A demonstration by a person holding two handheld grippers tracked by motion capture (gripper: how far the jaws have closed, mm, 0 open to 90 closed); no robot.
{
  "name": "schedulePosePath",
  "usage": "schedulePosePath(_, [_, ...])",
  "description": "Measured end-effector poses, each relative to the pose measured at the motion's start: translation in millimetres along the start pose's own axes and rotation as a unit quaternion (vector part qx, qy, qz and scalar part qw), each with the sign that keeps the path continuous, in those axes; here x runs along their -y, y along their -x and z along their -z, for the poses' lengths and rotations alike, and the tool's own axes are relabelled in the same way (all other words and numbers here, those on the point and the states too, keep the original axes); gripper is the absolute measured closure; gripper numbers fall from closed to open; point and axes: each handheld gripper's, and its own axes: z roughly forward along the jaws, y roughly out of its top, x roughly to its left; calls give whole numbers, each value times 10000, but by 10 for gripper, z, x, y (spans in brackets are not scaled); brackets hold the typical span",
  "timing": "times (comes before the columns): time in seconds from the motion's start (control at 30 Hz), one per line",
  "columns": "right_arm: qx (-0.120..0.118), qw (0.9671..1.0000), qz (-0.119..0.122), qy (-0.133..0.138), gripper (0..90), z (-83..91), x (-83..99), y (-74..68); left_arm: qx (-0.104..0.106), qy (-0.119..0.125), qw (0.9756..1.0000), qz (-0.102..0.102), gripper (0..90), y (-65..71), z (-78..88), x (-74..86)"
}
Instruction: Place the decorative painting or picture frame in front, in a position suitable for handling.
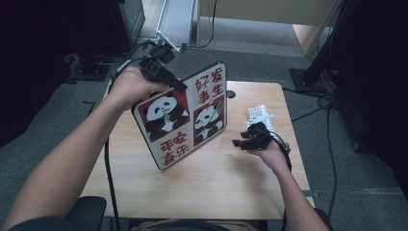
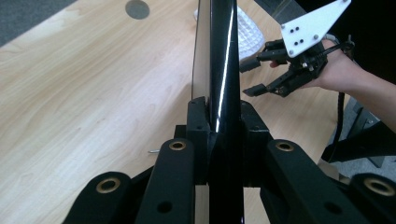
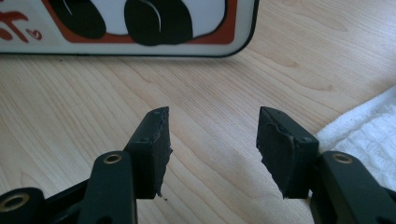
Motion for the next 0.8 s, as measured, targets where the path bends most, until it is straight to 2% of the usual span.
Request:
schedulePosePath(0.2, [6, 10000, -23, 31, 451, 12, 4, 20, 77, -15, 9999, 80, 789, 14, -95, 13])
schedulePosePath(0.5, [-92, 9999, -34, 104, 465, -6, -8, 51, 200, -3, 9997, 155, 788, -8, -145, -13])
schedulePosePath(0.67, [-144, 9997, -154, 135, 463, -33, -18, 99, 120, 0, 9998, 155, 786, -32, -147, -5])
schedulePosePath(0.8, [-107, 9998, -127, 149, 454, -27, -18, 106, 112, -26, 9998, 143, 782, -51, -149, -4])
